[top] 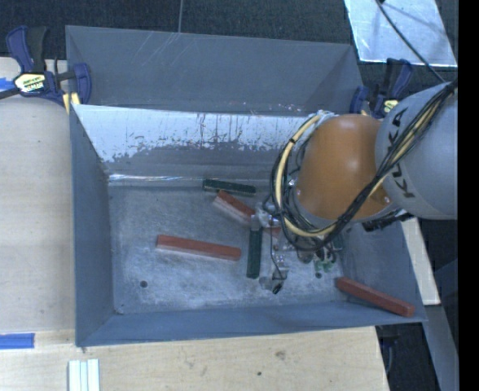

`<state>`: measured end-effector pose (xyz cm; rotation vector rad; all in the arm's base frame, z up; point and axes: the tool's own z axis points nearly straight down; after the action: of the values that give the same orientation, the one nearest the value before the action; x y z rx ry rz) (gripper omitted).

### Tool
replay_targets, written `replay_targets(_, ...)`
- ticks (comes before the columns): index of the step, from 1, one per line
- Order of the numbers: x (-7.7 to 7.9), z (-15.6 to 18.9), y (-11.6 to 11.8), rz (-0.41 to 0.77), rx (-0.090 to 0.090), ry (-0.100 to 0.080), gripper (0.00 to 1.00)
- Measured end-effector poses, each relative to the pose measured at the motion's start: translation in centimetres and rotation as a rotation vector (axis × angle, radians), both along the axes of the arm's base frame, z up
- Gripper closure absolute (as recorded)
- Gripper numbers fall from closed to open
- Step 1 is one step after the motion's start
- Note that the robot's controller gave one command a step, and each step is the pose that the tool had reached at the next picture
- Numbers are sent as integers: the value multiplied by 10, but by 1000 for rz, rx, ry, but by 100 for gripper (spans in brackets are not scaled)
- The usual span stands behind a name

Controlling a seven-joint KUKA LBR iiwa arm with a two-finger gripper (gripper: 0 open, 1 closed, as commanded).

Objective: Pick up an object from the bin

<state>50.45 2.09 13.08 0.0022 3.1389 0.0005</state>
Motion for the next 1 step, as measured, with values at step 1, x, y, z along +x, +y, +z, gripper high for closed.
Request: replay_targets(1,27,-64,25,-14,1,5,0)
